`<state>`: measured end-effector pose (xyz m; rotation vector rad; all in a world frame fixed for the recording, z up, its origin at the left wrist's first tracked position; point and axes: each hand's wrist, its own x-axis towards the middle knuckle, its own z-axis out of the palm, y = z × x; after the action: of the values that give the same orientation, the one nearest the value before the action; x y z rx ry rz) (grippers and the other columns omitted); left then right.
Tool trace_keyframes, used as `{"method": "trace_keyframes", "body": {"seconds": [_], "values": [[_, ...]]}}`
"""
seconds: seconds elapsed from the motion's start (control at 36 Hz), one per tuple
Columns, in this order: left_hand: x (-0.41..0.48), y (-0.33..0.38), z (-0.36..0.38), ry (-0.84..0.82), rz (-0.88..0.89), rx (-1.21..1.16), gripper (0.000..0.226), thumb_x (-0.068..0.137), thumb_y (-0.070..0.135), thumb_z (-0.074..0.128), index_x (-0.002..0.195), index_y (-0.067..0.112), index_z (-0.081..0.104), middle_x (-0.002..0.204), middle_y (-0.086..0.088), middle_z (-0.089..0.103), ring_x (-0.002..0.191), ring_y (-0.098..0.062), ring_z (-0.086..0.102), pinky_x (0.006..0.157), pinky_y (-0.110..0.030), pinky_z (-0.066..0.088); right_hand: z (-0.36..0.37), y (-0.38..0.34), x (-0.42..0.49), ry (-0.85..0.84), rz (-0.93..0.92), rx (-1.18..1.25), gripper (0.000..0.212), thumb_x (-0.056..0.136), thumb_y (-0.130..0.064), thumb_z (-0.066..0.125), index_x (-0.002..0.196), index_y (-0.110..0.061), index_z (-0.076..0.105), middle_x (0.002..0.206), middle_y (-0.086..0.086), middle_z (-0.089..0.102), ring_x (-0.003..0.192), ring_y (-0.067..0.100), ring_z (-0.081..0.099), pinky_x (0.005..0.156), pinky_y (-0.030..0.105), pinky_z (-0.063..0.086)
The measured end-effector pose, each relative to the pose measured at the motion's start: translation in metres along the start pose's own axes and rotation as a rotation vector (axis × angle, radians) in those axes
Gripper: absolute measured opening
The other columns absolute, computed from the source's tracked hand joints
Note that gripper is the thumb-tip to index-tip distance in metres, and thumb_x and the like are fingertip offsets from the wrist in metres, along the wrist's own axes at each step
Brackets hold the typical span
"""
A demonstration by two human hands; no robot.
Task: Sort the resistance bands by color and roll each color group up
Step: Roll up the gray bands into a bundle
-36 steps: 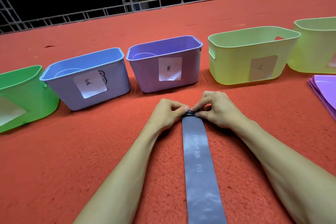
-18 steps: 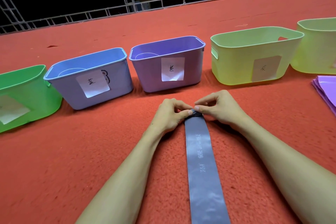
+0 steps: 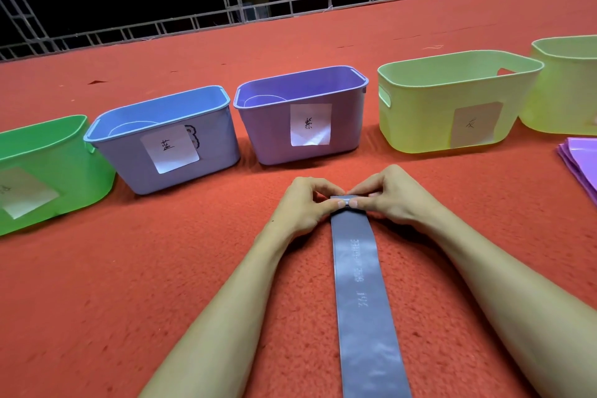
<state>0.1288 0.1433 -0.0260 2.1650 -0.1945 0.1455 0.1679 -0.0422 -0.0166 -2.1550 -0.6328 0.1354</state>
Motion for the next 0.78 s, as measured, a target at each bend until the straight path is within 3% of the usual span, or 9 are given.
{"method": "trace_keyframes", "body": {"seconds": [0.08, 0.14, 0.31, 0.56, 0.69, 0.78], "values": [[0.0, 0.0, -0.002, -0.003, -0.044, 0.034, 0.026, 0.084, 0.017, 0.073, 0.11, 0.013, 0.071, 0.106, 0.0, 0.071, 0.096, -0.01, 0.067, 0.089, -0.029, 0.053, 0.002, 0.0, -0.001, 0.023, -0.013, 0.0, 0.011, 0.077, -0.025, 0.078, 0.087, -0.029, 0.077, 0.078, -0.012, 0.073, 0.058, -0.015, 0.053, 0.065, 0.018, 0.043], [0.0, 0.0, -0.003, -0.029, -0.038, 0.088, 0.025, 0.085, 0.021, 0.072, 0.11, 0.015, 0.073, 0.11, 0.001, 0.071, 0.099, -0.009, 0.066, 0.095, -0.031, 0.051, 0.002, 0.0, -0.001, 0.032, -0.009, -0.004, 0.013, 0.077, -0.023, 0.079, 0.09, -0.025, 0.077, 0.076, -0.012, 0.071, 0.057, -0.015, 0.053, 0.064, 0.017, 0.042], [-0.006, 0.003, -0.001, -0.012, -0.018, 0.073, 0.015, 0.084, 0.018, 0.071, 0.097, 0.022, 0.077, 0.091, 0.009, 0.075, 0.08, 0.003, 0.062, 0.08, -0.018, 0.047, 0.003, -0.003, -0.005, 0.063, -0.028, -0.055, 0.019, 0.076, -0.017, 0.08, 0.094, -0.022, 0.078, 0.069, -0.018, 0.064, 0.055, -0.015, 0.054, 0.056, 0.008, 0.036], [-0.01, 0.006, 0.002, 0.055, 0.02, 0.088, 0.02, 0.076, 0.012, 0.078, 0.091, 0.024, 0.076, 0.093, 0.001, 0.072, 0.091, -0.012, 0.066, 0.09, -0.034, 0.052, 0.004, -0.007, -0.01, 0.096, -0.003, -0.043, 0.023, 0.07, -0.011, 0.083, 0.09, -0.019, 0.078, 0.071, -0.013, 0.067, 0.053, -0.012, 0.054, 0.055, 0.007, 0.038], [-0.012, 0.004, 0.003, 0.081, 0.029, 0.093, 0.022, 0.073, 0.014, 0.08, 0.087, 0.03, 0.073, 0.091, 0.001, 0.069, 0.09, -0.015, 0.065, 0.089, -0.041, 0.052, 0.004, -0.006, -0.01, 0.087, 0.015, 0.034, 0.022, 0.068, -0.012, 0.084, 0.077, -0.03, 0.073, 0.072, 0.005, 0.072, 0.054, 0.003, 0.052, 0.058, 0.021, 0.043], [-0.012, 0.005, 0.004, 0.093, 0.026, 0.102, 0.02, 0.073, 0.014, 0.08, 0.088, 0.026, 0.074, 0.09, 0.003, 0.068, 0.09, -0.015, 0.064, 0.088, -0.04, 0.052, 0.003, -0.005, -0.011, 0.063, 0.016, 0.086, 0.017, 0.071, -0.014, 0.083, 0.082, -0.025, 0.075, 0.068, 0.001, 0.068, 0.055, 0.001, 0.049, 0.058, 0.018, 0.042]]}}
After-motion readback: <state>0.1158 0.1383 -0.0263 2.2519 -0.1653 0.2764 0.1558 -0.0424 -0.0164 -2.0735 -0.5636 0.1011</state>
